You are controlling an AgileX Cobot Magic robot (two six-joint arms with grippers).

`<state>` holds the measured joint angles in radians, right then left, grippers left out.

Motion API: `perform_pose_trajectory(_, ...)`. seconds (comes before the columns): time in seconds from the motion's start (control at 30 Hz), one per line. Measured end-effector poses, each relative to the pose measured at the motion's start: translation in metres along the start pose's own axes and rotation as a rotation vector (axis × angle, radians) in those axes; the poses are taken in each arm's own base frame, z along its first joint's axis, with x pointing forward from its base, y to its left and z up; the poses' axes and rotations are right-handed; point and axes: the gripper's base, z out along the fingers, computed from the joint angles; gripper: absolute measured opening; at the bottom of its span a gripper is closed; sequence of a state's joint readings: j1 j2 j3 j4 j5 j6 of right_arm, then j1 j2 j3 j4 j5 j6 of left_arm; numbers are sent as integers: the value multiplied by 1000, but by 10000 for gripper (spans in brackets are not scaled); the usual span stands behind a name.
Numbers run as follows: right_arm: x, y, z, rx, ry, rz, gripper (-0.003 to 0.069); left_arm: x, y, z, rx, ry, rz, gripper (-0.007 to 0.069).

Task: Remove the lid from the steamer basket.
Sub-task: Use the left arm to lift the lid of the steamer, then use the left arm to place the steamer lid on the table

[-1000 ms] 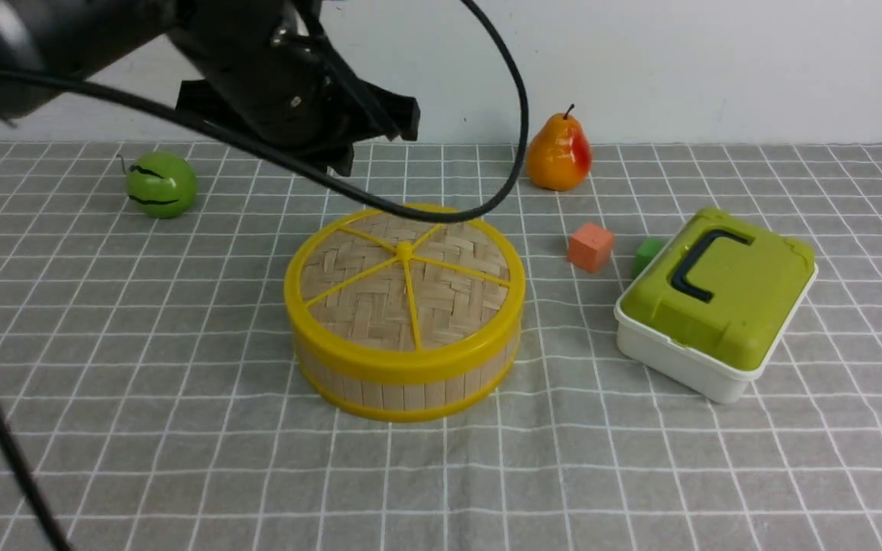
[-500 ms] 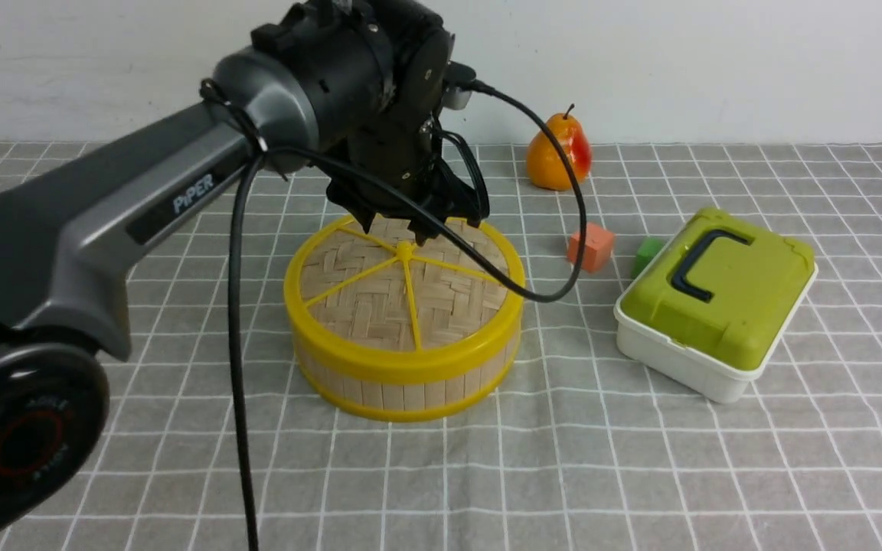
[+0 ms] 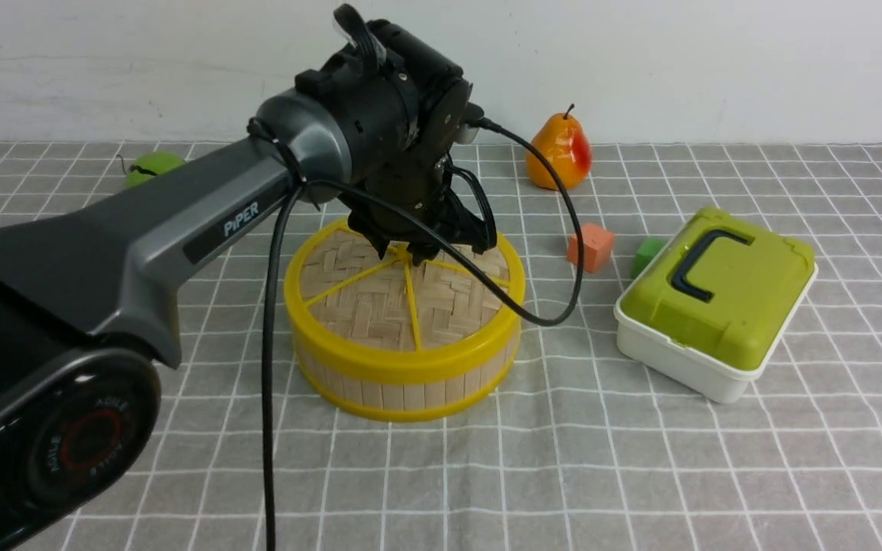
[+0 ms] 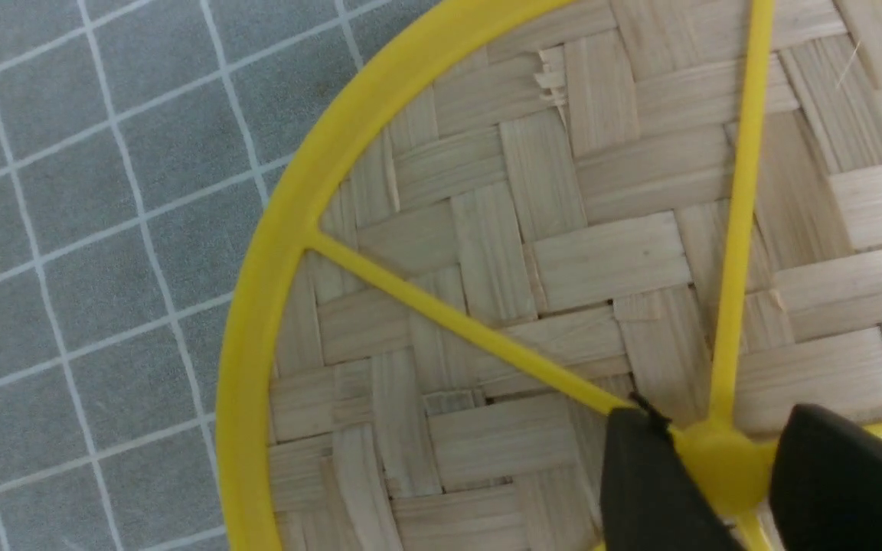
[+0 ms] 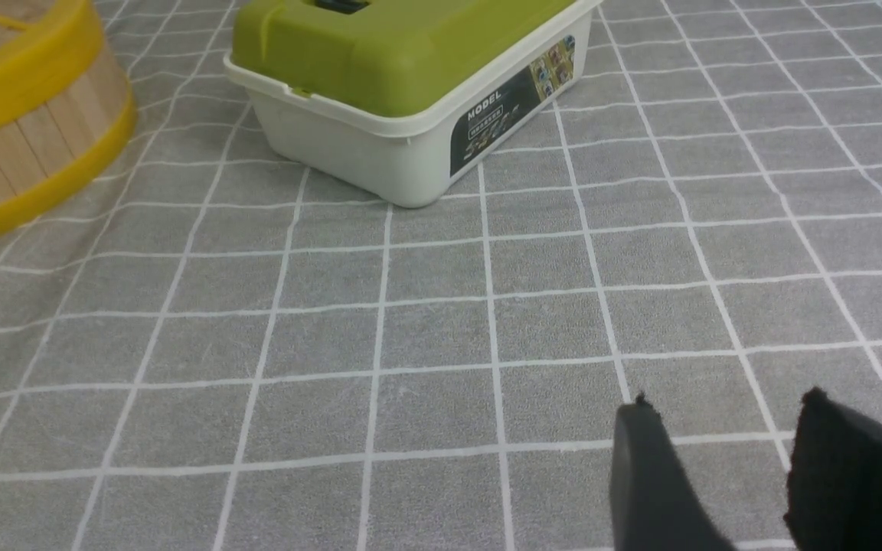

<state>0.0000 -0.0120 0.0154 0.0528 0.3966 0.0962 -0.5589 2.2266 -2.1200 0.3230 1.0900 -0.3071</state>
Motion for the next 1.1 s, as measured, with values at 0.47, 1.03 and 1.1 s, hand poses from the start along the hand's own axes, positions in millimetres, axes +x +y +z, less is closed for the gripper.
perform_pose_trajectory(0.47, 0, 0, 0, 0, 0, 0, 241, -9, 19, -64, 4, -92, -60, 103)
perform_pose_trajectory(1.03, 0, 0, 0, 0, 0, 0, 241, 101, 196, -64, -233, 5, -483, 103)
perform_pose_trajectory(1.1, 0, 0, 0, 0, 0, 0, 241, 115, 197, -36, -219, 24, -515, 103)
